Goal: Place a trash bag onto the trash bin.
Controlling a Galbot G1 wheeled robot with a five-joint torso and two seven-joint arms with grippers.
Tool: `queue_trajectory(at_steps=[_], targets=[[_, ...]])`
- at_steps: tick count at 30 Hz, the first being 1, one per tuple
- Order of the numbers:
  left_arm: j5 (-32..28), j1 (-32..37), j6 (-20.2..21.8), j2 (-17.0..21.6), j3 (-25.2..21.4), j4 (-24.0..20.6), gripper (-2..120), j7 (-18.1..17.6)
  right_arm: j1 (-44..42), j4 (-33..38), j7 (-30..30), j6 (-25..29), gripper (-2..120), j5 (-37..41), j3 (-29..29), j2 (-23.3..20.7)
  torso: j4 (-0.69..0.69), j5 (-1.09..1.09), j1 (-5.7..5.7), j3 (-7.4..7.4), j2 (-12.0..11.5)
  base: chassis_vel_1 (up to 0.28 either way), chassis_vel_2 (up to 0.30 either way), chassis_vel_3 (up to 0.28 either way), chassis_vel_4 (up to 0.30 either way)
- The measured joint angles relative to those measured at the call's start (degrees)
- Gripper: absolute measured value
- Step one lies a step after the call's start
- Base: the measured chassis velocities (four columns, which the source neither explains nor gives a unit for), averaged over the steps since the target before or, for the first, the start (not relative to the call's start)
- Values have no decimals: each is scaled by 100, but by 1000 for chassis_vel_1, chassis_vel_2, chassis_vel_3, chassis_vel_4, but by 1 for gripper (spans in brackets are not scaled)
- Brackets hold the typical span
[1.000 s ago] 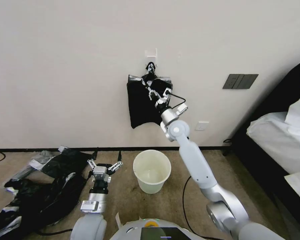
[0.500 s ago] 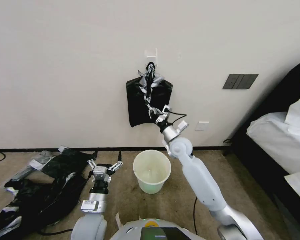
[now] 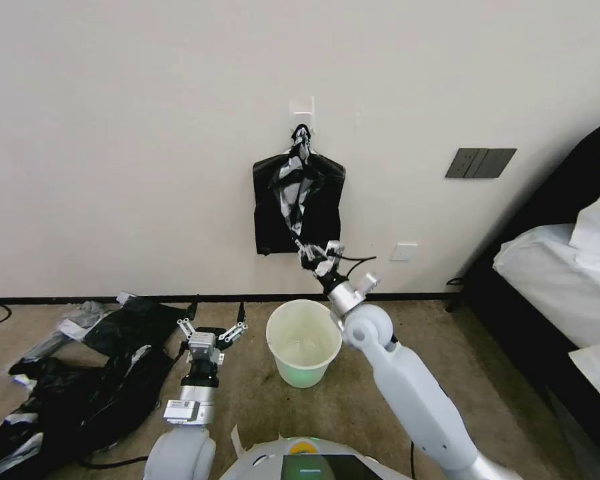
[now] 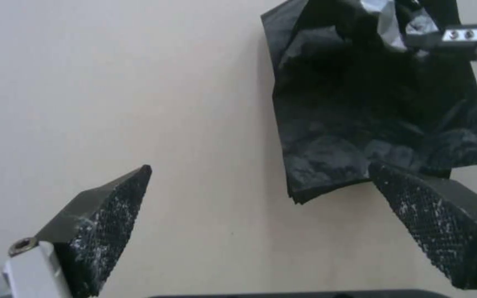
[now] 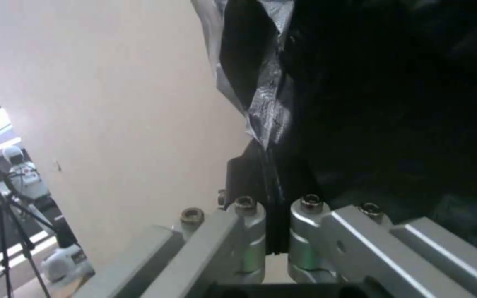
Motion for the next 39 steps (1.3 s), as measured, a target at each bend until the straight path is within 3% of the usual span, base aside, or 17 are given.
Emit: queue_trajectory(at_steps=[18,39], targets=[[-18,-1,4,45,29,22,100,-15,-925,432,-245,250,0,-919,35,-406,0,0,0,0,0,0,0,0,0],[-12,-83,44,73,153,58,100,-16,-1481,715,-235,383,0,-1299,48,-606,0,0,0,0,0,0,0,0,0]])
